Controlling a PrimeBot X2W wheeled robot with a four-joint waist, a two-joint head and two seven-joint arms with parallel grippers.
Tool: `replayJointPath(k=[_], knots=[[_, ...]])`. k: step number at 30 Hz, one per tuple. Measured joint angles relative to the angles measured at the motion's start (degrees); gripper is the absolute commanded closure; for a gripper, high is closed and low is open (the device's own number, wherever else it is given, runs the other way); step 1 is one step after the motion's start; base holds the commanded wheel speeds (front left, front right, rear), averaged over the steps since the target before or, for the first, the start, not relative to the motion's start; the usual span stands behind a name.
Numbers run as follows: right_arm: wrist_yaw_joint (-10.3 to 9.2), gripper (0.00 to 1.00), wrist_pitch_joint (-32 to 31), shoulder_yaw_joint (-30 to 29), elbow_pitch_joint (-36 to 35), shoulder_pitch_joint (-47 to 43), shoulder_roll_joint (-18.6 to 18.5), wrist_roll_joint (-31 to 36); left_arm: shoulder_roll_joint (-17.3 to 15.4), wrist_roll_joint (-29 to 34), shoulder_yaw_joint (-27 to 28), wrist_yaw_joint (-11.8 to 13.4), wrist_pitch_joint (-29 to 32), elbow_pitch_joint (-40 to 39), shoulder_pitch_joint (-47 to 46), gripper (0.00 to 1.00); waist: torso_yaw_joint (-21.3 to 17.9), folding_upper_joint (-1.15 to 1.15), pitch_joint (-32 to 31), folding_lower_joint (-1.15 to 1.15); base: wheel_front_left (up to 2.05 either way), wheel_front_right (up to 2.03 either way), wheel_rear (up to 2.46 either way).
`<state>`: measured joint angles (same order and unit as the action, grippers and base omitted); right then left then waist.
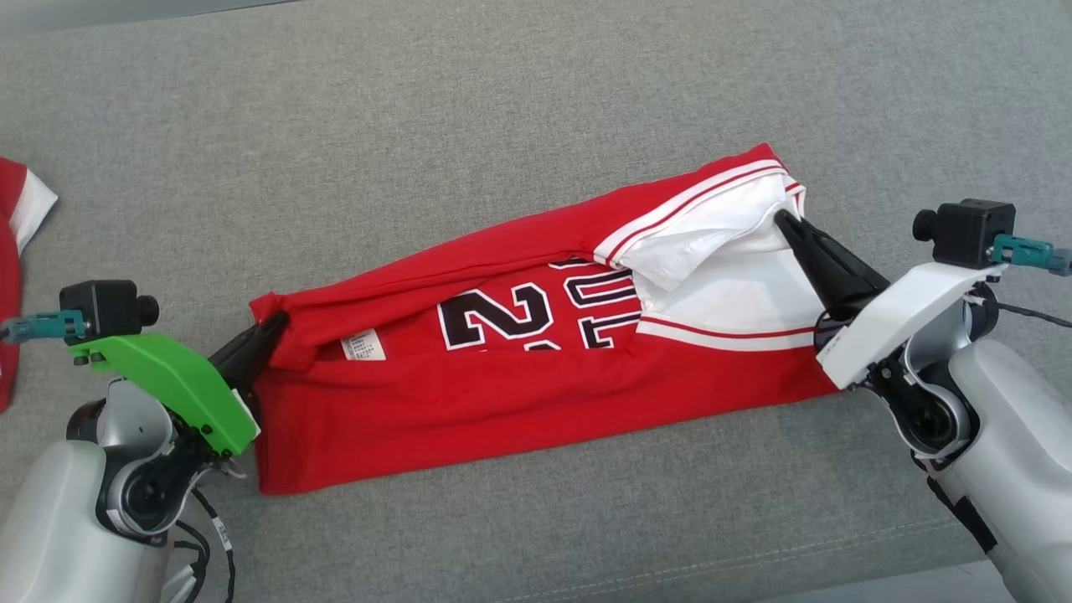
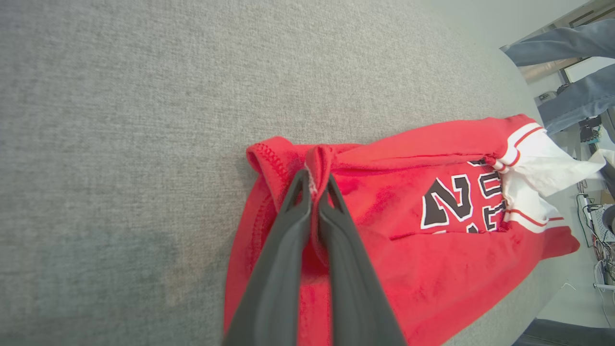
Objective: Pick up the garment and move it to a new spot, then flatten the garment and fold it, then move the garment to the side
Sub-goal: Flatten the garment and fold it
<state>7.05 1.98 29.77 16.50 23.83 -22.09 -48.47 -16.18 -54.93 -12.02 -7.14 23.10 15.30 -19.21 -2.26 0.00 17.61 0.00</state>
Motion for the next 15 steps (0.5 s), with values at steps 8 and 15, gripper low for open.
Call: replayJointPath(k=[8,15], knots=[[-0.99,1.00,0.1,0.3,-4.3,-4.4,-2.0,0.2,0.0,0.0,-1.4,0.0,-2.2,-0.1,1.0,1.00,-0.2,0.00,-0.2,0.00,0.00,0.00,0.00],[-1.63,1.00,-0.4,1.7,-6.2,-6.1,-3.5,1.3,-0.1,0.0,-2.6,0.0,-2.8,0.0,2.0,1.00,0.0,0.00,-0.2,0.00,0.00,0.00,0.00]])
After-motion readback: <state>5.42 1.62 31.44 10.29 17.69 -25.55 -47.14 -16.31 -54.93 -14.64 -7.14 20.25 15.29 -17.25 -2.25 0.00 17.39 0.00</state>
